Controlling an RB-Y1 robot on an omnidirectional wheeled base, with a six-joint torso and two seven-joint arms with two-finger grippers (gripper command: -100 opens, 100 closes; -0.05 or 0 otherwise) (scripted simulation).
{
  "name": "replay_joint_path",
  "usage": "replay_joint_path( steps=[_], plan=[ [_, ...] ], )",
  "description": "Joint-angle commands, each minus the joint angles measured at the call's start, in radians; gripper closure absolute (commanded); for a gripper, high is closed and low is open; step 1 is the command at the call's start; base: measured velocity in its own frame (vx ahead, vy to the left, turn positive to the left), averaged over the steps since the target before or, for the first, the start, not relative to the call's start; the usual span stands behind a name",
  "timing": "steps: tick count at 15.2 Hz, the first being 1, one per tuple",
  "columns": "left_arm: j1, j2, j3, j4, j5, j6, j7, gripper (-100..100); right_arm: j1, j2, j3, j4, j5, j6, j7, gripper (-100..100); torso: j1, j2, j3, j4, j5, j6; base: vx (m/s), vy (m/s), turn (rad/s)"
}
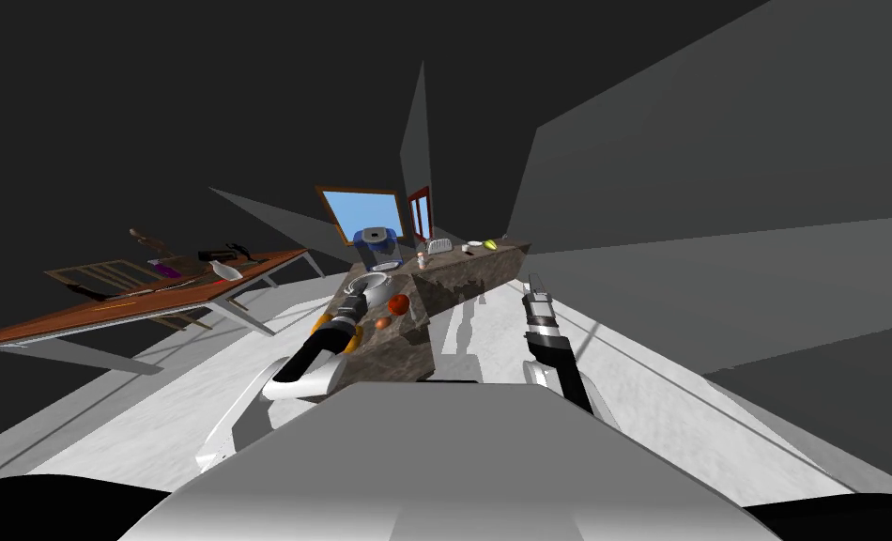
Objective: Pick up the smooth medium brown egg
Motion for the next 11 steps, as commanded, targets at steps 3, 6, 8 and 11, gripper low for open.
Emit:
replay_joint_path(
  steps=[3, 6, 8, 11],
  plan=[
    [-0.002, 0.012, 0.014, -0.004, 0.009, 0.077, 0.005, -100, 0.000, 0.000, 0.000, 0.000, 0.000, 0.000, 0.000, 0, 0.000, 0.000, 0.000, 0.000, 0.000, 0.000, -0.018, 0.017, -0.081],
    [-0.003, 0.019, 0.025, -0.004, 0.016, 0.131, 0.009, -100, 0.000, 0.000, 0.000, 0.000, 0.000, 0.000, 0.000, 0, 0.000, 0.000, 0.000, 0.000, 0.000, 0.000, -0.016, 0.014, -0.076],
    [-0.004, 0.026, 0.035, -0.005, 0.022, 0.183, 0.012, -100, 0.000, 0.000, 0.000, 0.000, 0.000, 0.000, 0.000, 0, 0.000, 0.000, 0.000, 0.000, 0.000, 0.000, -0.017, 0.012, -0.092],
    [-0.004, 0.032, 0.044, -0.005, 0.029, 0.234, 0.016, -100, 0.000, 0.000, 0.000, 0.000, 0.000, 0.000, 0.000, 0, 0.000, 0.000, 0.000, 0.000, 0.000, 0.000, -0.016, 0.012, -0.090]
  ],
)
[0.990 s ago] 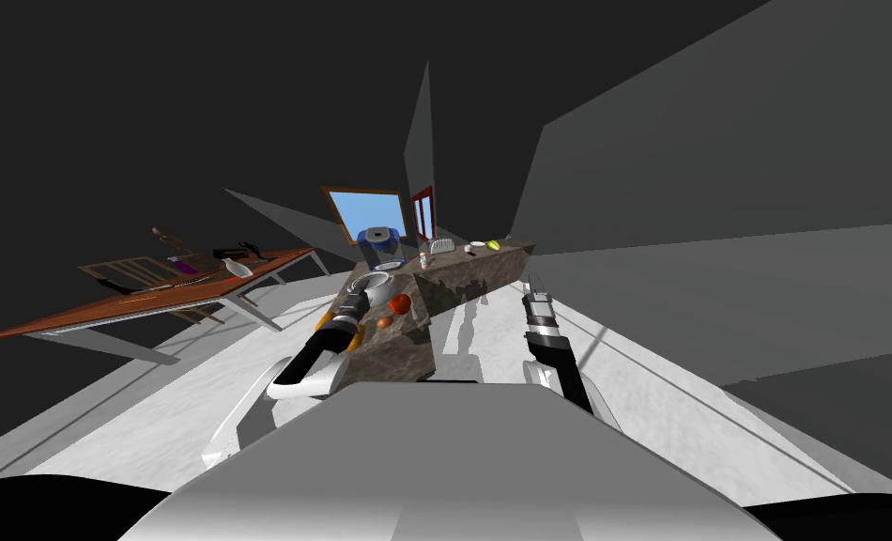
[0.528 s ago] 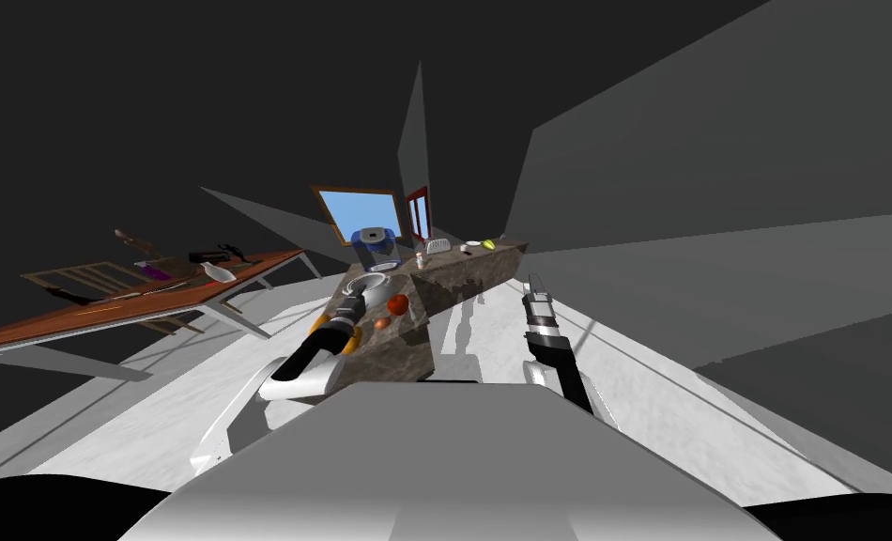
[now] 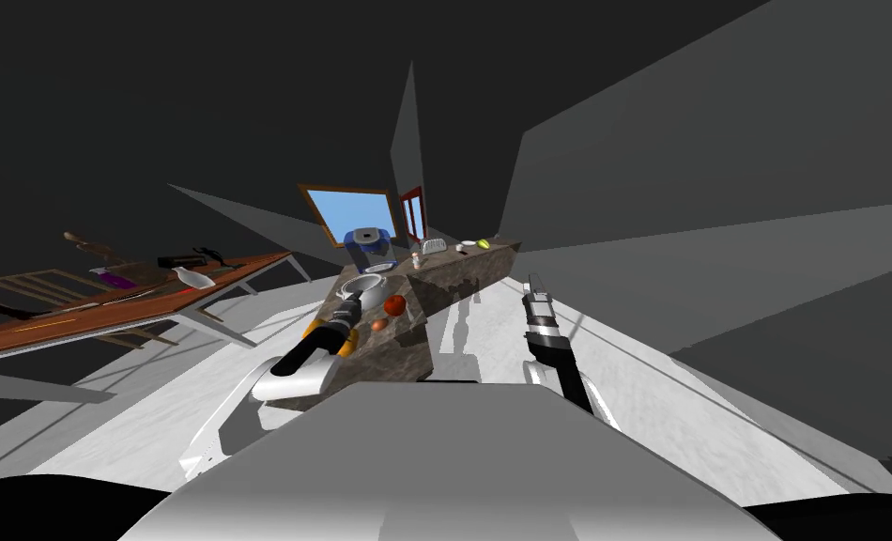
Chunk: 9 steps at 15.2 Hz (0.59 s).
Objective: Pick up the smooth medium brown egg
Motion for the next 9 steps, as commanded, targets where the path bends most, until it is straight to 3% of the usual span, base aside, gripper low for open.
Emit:
replay_joint_path(
  steps=[1, 9],
  plan=[
    [-0.004, 0.002, 0.003, -0.001, 0.002, 0.036, 0.001, -100, 0.000, 0.000, 0.000, 0.000, 0.000, 0.000, 0.000, 0, 0.000, 0.000, 0.000, 0.000, 0.000, 0.000, -0.012, 0.013, -0.040],
    [-0.004, 0.017, 0.029, 0.001, 0.021, 0.187, 0.011, -100, 0.000, 0.000, 0.000, 0.000, 0.000, 0.000, 0.000, 0, 0.000, -0.001, 0.000, 0.000, 0.000, 0.000, -0.012, 0.010, -0.081]
  ],
)
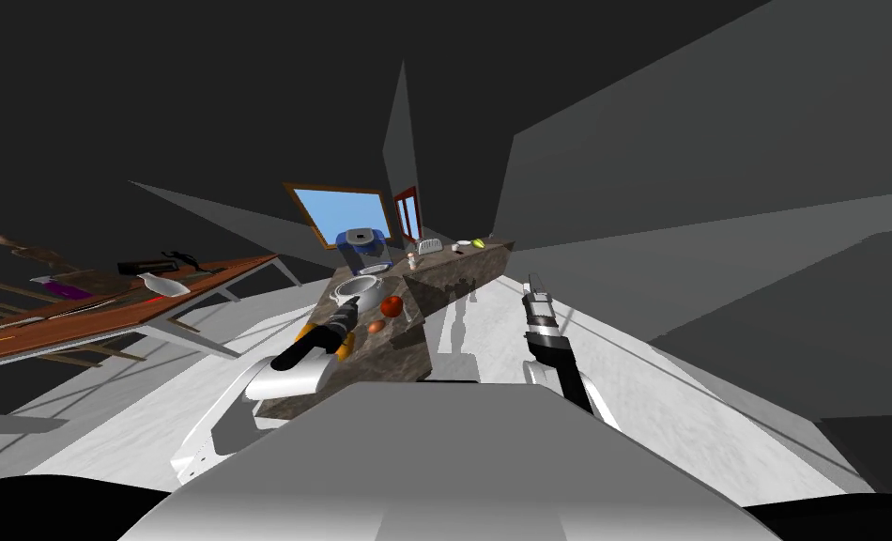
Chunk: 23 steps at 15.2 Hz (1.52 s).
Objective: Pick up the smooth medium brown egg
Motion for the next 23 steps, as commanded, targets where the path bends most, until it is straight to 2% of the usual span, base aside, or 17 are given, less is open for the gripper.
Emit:
replay_joint_path(
  steps=[1, 2, 4, 5, 10, 11, 14, 23],
  plan=[
    [0.000, 0.001, 0.002, 0.001, 0.002, 0.029, 0.001, -100, 0.000, 0.000, 0.000, 0.000, 0.000, 0.000, 0.000, 0, 0.000, 0.000, 0.000, 0.000, 0.000, 0.000, -0.009, 0.008, -0.049],
    [0.000, 0.005, 0.010, 0.003, 0.008, 0.066, 0.005, -100, 0.000, 0.000, 0.000, 0.000, 0.000, 0.000, 0.000, 0, 0.000, 0.000, 0.000, 0.000, 0.000, 0.000, -0.009, 0.006, -0.088],
    [0.000, 0.005, 0.010, 0.003, 0.008, 0.078, 0.005, -100, 0.000, 0.000, 0.000, 0.000, 0.000, 0.000, 0.000, 0, 0.000, 0.000, 0.000, 0.000, 0.000, 0.000, -0.007, 0.008, -0.062],
    [0.001, 0.008, 0.017, 0.005, 0.015, 0.113, 0.008, -100, 0.000, 0.000, 0.000, 0.000, 0.000, 0.000, 0.000, 0, 0.000, 0.000, 0.000, 0.000, 0.000, 0.000, -0.006, 0.005, -0.102],
    [0.002, 0.012, 0.028, 0.011, 0.028, 0.212, 0.013, -100, 0.000, 0.000, 0.000, 0.000, 0.000, 0.000, 0.000, 0, 0.000, -0.001, 0.000, 0.000, 0.000, 0.000, -0.005, 0.008, -0.106],
    [0.002, 0.012, 0.028, 0.011, 0.028, 0.212, 0.013, -100, 0.000, 0.000, 0.000, 0.000, 0.000, 0.000, 0.000, 0, 0.000, -0.001, 0.000, 0.000, 0.000, 0.000, -0.001, 0.005, -0.037],
    [0.005, 0.014, 0.035, 0.019, 0.040, 0.282, 0.018, -100, 0.000, 0.000, 0.000, 0.000, 0.000, 0.000, 0.000, 0, 0.000, -0.001, -0.001, 0.000, 0.000, 0.000, 0.002, 0.002, -0.097],
    [0.017, 0.006, 0.036, 0.049, 0.068, 0.437, 0.028, -100, 0.000, 0.000, 0.000, 0.000, 0.000, 0.000, 0.000, 0, -0.001, -0.003, -0.002, -0.001, 0.000, 0.000, 0.019, -0.003, -0.098]
  ],
)
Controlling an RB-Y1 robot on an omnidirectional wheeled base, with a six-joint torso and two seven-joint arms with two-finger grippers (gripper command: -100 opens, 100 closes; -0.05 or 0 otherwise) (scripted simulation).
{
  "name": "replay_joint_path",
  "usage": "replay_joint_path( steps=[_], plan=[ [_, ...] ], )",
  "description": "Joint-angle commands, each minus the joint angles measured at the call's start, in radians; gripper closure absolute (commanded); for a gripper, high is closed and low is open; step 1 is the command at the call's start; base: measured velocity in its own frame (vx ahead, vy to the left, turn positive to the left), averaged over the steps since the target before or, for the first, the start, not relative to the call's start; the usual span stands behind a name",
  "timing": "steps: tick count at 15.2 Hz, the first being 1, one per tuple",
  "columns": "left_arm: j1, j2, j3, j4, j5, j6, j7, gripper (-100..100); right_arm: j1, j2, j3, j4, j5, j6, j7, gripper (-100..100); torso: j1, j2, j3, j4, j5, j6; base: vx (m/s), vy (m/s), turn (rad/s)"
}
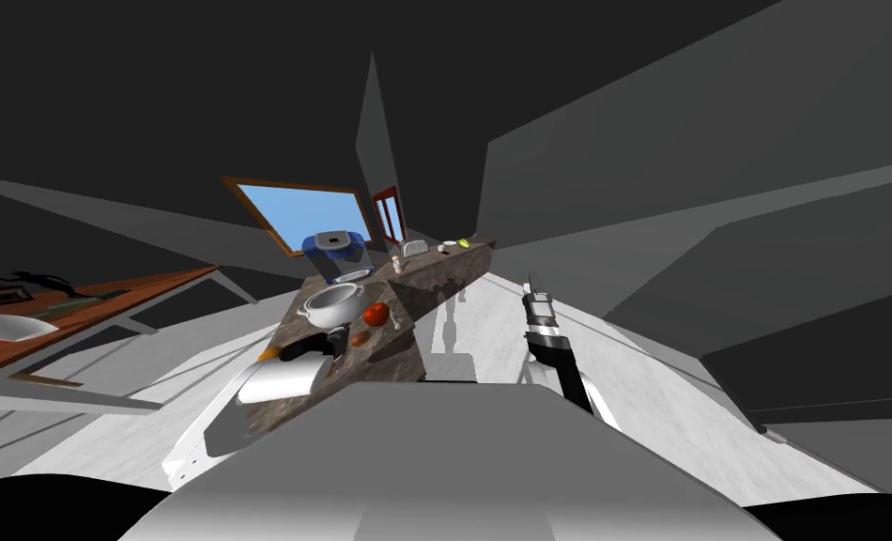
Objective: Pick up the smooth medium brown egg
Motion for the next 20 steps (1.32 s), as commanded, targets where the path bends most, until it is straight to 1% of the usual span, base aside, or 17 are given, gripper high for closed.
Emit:
replay_joint_path(
  steps=[1, 3, 4, 5, 8, 9, 10, 11, 15, 16, 19, 20],
  plan=[
    [0.009, -0.007, -0.005, 0.014, 0.009, 0.039, 0.003, -100, 0.000, 0.000, 0.000, 0.000, 0.000, 0.000, 0.000, 0, 0.000, 0.000, 0.000, 0.000, 0.000, 0.000, 0.045, -0.018, -0.114],
    [0.017, -0.016, -0.017, 0.033, 0.019, 0.064, 0.004, -100, 0.000, 0.000, 0.000, 0.000, 0.000, 0.000, 0.000, 0, 0.000, -0.001, -0.001, 0.000, 0.000, 0.000, 0.061, -0.022, -0.100],
    [0.013, -0.008, -0.007, 0.024, 0.018, 0.045, 0.002, -100, 0.000, 0.000, 0.000, 0.000, 0.000, 0.000, 0.000, 0, -0.001, -0.002, -0.001, 0.000, 0.000, 0.000, 0.010, -0.020, 0.040],
    [0.021, -0.019, -0.015, 0.047, 0.010, 0.019, 0.001, -100, 0.000, 0.000, 0.000, 0.000, 0.000, 0.000, 0.000, 0, -0.001, 0.000, 0.000, 0.000, 0.000, 0.000, 0.000, 0.000, 0.000],
    [0.026, -0.028, -0.022, 0.073, 0.001, -0.017, -0.002, -100, 0.000, 0.000, 0.000, 0.000, 0.000, 0.000, 0.000, 0, 0.001, 0.002, 0.001, 0.000, 0.000, 0.000, -0.001, 0.001, -0.003],
    [0.027, -0.030, -0.024, 0.078, -0.001, -0.025, -0.002, -100, 0.000, 0.000, 0.000, 0.000, 0.000, 0.000, 0.000, 0, 0.001, 0.002, 0.001, 0.000, 0.000, 0.000, 0.000, 0.000, 0.000],
    [0.024, -0.029, -0.024, 0.070, -0.001, -0.010, -0.001, -100, 0.000, 0.000, 0.000, 0.000, 0.000, 0.000, 0.000, 0, 0.001, 0.002, 0.001, 0.000, 0.000, 0.000, 0.000, 0.000, 0.000],
    [0.025, -0.030, -0.025, 0.072, -0.002, -0.015, -0.001, 100, 0.000, 0.000, 0.000, 0.000, 0.000, 0.000, 0.000, 0, 0.001, 0.003, 0.001, 0.001, 0.000, 0.000, 0.000, 0.000, 0.000],
    [0.024, -0.029, -0.023, 0.070, -0.002, -0.016, 0.000, 100, 0.000, 0.000, 0.000, 0.000, 0.000, 0.000, 0.000, 0, 0.001, 0.002, 0.001, 0.000, 0.001, 0.000, 0.000, 0.000, 0.000],
    [0.022, -0.020, -0.016, 0.052, 0.008, 0.012, 0.000, 100, 0.000, 0.000, 0.000, 0.000, 0.000, 0.000, 0.000, 0, 0.001, 0.002, 0.001, 0.000, 0.001, 0.000, 0.000, 0.000, 0.000],
    [0.016, -0.011, -0.009, 0.026, 0.017, 0.048, 0.003, 100, 0.000, 0.000, 0.000, 0.000, 0.000, 0.000, 0.000, 0, 0.001, 0.002, 0.001, 0.000, 0.001, 0.000, 0.000, 0.000, 0.000],
    [0.017, -0.014, -0.012, 0.039, 0.014, 0.029, 0.001, 100, 0.000, 0.000, 0.000, 0.000, 0.000, 0.000, 0.000, 0, 0.001, 0.002, 0.001, 0.000, 0.001, 0.000, 0.000, 0.000, 0.000]
  ],
)
